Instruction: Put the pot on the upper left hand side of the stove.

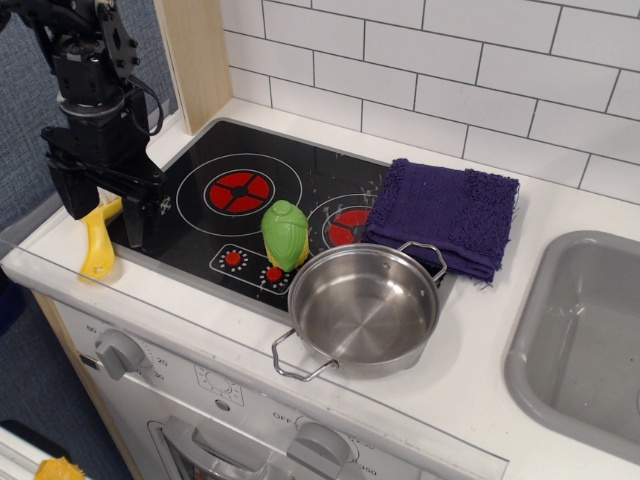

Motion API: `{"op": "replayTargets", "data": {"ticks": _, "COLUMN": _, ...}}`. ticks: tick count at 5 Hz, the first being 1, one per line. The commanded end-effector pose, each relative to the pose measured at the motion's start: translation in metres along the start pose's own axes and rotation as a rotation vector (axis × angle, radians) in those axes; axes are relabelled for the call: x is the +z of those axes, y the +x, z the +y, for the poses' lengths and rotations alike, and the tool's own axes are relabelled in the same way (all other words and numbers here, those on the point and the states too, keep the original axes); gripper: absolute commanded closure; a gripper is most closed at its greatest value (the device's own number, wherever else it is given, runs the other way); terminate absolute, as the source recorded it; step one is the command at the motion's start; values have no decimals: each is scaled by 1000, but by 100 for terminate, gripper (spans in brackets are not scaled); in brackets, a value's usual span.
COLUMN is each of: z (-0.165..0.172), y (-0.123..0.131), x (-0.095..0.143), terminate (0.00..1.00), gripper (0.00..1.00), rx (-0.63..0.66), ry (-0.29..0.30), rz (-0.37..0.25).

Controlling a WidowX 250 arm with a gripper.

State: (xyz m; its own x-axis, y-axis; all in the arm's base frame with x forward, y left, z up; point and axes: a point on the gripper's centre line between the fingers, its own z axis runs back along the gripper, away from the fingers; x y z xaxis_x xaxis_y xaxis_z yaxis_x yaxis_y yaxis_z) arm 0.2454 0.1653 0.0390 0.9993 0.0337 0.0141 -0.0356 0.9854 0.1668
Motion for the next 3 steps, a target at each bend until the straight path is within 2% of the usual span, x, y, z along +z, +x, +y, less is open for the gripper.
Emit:
{"op": "replayTargets", "data": {"ticks": 1, "z": 0, "y": 0, "x": 0, "terminate": 0, "gripper": 0, "rx": 0, "ry": 0, "rz": 0}}
{"op": "replayTargets", "data": {"ticks": 2, "z": -9, "y": 7, "x": 17, "terminate": 0, "gripper": 0, "rx": -2, "ry": -46, "rz": -52}}
{"op": "replayTargets", "data": {"ticks": 3, "z": -29, "y": 11, "x": 54, "terminate": 0, "gripper": 0, "rx": -41, "ry": -45, "rz": -127}}
